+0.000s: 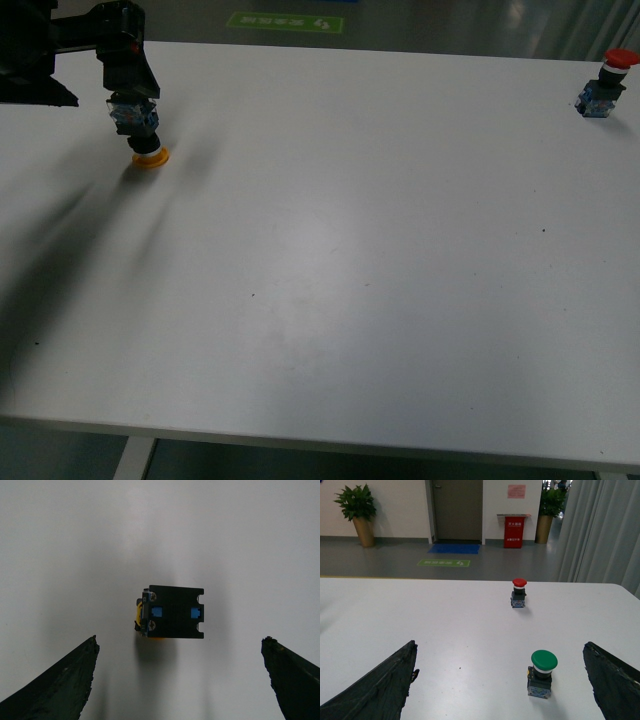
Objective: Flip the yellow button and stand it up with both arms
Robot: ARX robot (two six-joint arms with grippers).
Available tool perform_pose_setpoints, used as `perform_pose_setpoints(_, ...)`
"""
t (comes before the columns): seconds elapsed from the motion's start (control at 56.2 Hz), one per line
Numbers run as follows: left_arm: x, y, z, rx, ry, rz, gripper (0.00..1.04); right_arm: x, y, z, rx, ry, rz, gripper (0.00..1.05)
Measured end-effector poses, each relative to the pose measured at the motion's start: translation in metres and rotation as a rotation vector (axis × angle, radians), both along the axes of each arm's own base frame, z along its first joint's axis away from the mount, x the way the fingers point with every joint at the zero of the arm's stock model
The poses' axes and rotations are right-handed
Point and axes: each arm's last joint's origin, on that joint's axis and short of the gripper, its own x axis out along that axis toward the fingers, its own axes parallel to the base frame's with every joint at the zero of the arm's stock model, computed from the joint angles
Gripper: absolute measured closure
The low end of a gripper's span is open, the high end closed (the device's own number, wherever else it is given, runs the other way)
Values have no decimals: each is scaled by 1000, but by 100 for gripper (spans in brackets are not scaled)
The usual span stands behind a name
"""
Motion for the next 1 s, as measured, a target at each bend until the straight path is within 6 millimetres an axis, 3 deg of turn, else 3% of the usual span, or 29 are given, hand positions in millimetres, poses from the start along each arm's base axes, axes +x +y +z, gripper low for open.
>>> perform_pose_setpoints(0.997,30,5,-8,53,34,-22,7,0,0,0,0,0,0,7)
